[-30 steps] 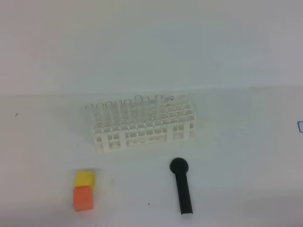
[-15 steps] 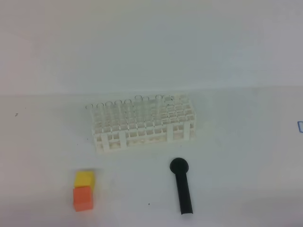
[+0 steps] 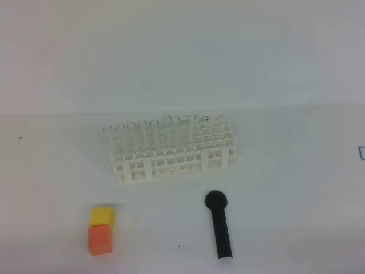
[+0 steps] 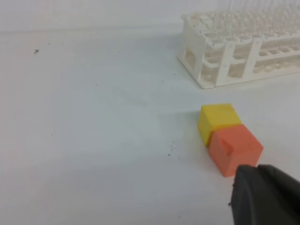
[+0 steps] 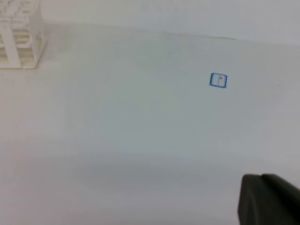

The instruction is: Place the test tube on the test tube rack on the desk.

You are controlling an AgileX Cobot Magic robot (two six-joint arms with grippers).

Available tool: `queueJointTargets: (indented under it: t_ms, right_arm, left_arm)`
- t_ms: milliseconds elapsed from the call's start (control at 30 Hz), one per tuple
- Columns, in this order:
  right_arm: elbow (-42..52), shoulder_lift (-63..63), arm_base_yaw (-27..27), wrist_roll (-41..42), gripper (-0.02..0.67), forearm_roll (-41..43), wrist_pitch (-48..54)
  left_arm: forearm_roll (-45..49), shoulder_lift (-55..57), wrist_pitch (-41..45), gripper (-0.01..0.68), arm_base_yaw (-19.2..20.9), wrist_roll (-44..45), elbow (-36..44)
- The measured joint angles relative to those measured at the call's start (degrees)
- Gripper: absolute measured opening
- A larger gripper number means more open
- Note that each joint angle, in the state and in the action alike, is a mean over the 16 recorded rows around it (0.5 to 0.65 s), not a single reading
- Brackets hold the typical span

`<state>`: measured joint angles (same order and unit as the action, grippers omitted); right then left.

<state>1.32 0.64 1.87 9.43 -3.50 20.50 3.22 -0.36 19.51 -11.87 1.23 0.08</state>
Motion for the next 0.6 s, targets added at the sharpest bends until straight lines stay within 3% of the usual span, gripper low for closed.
queueJointTargets:
  t_ms: [600]
  right_arm:
    - [0.0, 0.0, 0.0, 0.0, -0.001, 0.0, 0.0]
  left_arm:
    - [-0.48, 0.0, 0.0, -0.001, 6.1, 0.48, 0.0]
